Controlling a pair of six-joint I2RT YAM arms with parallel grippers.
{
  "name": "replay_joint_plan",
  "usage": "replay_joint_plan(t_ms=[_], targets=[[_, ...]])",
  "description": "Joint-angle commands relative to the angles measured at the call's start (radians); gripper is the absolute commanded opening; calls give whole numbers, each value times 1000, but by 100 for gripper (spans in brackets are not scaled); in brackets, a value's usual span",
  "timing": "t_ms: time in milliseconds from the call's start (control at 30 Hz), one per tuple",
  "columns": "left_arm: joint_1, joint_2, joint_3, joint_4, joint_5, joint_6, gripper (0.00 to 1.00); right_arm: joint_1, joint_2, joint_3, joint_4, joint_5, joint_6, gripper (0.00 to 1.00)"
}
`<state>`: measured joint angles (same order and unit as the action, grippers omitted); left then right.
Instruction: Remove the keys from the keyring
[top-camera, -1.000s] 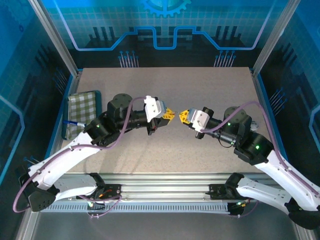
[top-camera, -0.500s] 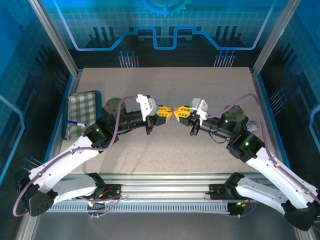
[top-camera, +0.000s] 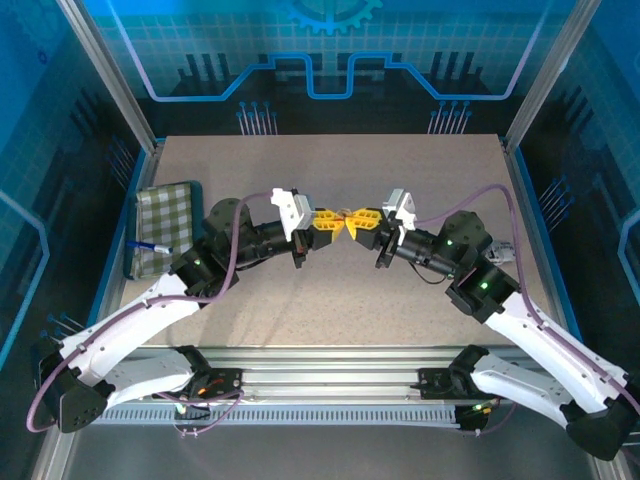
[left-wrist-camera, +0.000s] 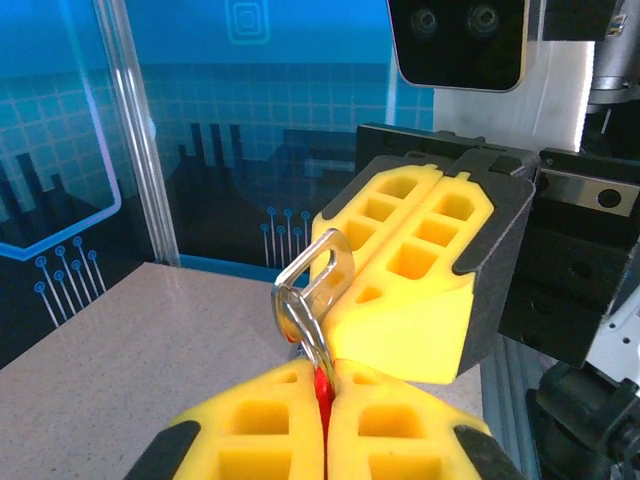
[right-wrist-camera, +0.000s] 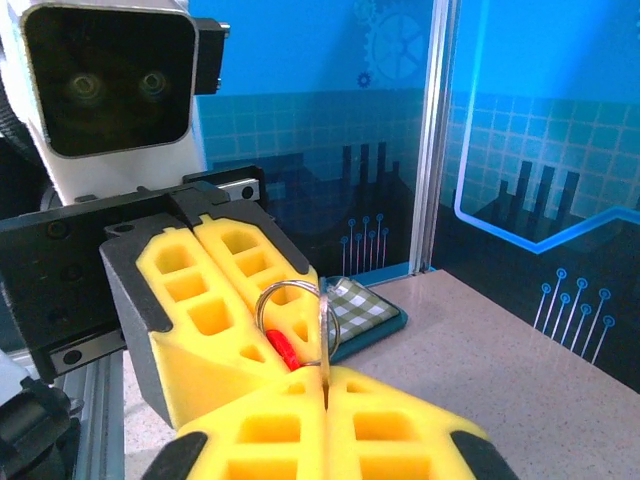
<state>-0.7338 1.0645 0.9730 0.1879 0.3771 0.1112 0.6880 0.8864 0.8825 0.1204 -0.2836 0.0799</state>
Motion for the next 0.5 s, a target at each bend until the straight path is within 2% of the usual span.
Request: replay_joint_plan(t_ms=[0,100,233,333,367,467], targets=[[-43,-34,38,74,-11,67,0,2,29,-8,-105,98,49,0],[-51,-32,38,69,-28,80,0,8,32,27,-140,144,43,0],[-50,-41,22,101,-44,60,0,30,9,-17,-112,172,-19,0],[-51,-45,21,94,-46,64,0,57,-32,-90,-27,170,-101,0],[-50,-47,19,96,-48,59,0,76,-45,-109,-9,215,-133,0],[-47,-55,26,75,-42,65,0,87,-54,-101,-47,225,-217,0]])
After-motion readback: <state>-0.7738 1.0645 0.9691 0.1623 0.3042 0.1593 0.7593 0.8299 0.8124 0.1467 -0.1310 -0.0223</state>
